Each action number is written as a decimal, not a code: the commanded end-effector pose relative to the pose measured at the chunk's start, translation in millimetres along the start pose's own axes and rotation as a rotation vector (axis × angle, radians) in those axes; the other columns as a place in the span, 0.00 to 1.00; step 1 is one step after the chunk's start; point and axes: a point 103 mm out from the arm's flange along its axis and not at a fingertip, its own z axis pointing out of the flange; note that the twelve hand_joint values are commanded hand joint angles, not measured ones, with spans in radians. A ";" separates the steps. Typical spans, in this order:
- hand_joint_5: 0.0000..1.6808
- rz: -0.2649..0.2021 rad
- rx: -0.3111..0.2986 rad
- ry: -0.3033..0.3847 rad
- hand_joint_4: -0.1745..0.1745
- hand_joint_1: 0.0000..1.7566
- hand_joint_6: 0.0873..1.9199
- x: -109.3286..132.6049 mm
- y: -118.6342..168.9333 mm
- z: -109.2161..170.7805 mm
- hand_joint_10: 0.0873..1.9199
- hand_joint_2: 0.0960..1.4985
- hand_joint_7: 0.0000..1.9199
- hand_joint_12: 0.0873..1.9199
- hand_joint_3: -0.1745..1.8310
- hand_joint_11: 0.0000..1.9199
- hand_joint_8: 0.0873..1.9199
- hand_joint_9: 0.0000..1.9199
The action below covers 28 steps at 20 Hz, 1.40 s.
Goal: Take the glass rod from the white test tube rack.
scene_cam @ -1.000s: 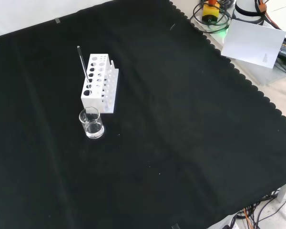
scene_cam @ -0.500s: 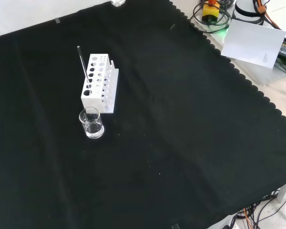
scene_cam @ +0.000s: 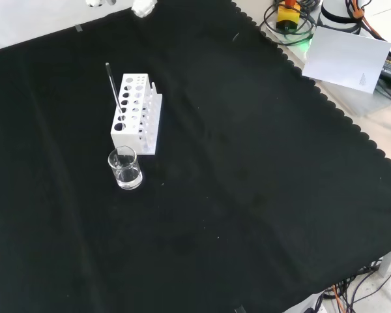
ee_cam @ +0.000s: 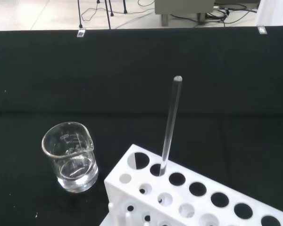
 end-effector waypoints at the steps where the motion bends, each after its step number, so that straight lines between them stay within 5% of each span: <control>1: 0.26 -0.026 0.061 0.023 0.07 0.30 0.00 -22.0 53.9 43.7 0.42 0.62 0.33 0.67 0.28 0.30 0.45 0.46; 10: 0.29 -0.029 0.097 0.030 0.04 0.31 0.02 -33.1 78.3 72.3 0.43 0.62 0.36 0.67 0.28 0.34 0.46 0.49; 20: 0.29 -0.024 0.133 0.022 0.03 0.31 0.04 -35.5 72.9 89.0 0.45 0.62 0.38 0.67 0.28 0.37 0.47 0.53; 28: 0.23 -0.041 0.129 0.025 0.00 0.32 0.23 -24.6 71.4 96.5 0.48 0.62 0.44 0.65 0.29 0.41 0.49 0.61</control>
